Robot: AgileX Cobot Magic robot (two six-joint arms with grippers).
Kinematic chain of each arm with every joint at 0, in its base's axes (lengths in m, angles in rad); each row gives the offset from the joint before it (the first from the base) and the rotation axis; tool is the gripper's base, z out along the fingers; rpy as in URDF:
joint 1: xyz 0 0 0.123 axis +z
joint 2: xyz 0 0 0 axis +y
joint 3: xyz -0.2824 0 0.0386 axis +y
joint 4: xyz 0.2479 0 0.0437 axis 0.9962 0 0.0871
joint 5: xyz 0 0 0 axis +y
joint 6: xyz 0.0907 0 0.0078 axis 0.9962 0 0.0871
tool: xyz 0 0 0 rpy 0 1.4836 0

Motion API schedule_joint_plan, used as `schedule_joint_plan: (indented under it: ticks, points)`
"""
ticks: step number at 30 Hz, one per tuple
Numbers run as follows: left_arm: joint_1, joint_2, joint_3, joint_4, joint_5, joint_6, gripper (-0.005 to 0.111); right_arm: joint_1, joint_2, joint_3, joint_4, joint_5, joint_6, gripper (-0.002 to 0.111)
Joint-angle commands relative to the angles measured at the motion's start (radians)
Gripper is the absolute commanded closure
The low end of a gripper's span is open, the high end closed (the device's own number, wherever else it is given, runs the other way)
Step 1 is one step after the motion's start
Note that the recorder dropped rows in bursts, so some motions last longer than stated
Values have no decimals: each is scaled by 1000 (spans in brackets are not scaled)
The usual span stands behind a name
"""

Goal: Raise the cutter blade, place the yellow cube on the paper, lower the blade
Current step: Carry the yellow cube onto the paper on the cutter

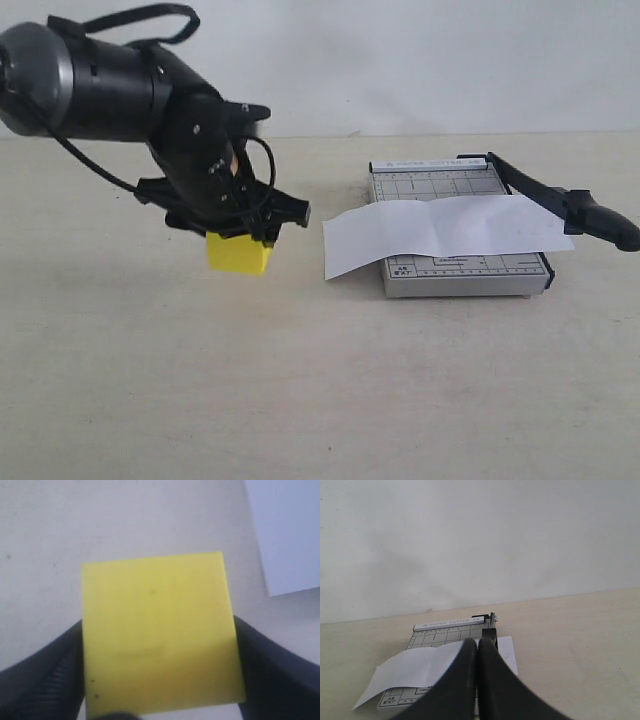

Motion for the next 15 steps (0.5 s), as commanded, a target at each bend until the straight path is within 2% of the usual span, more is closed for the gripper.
schedule_joint_plan:
  ticks: [1,5,9,15]
  points:
    - [-5,-47,-68,-140,-1,174,102,3,-6,2,-2,-4,-5,109]
    - [-60,-43,-136,-182,-13,256,102,3,-6,2,-2,-4,-5,109]
    - [-114,-20,-183,-182,-67,258,102,3,-6,2,-2,-4,-5,109]
    - [-186,69,-291,-182,-74,258,102,3,-6,2,-2,-4,-5,109]
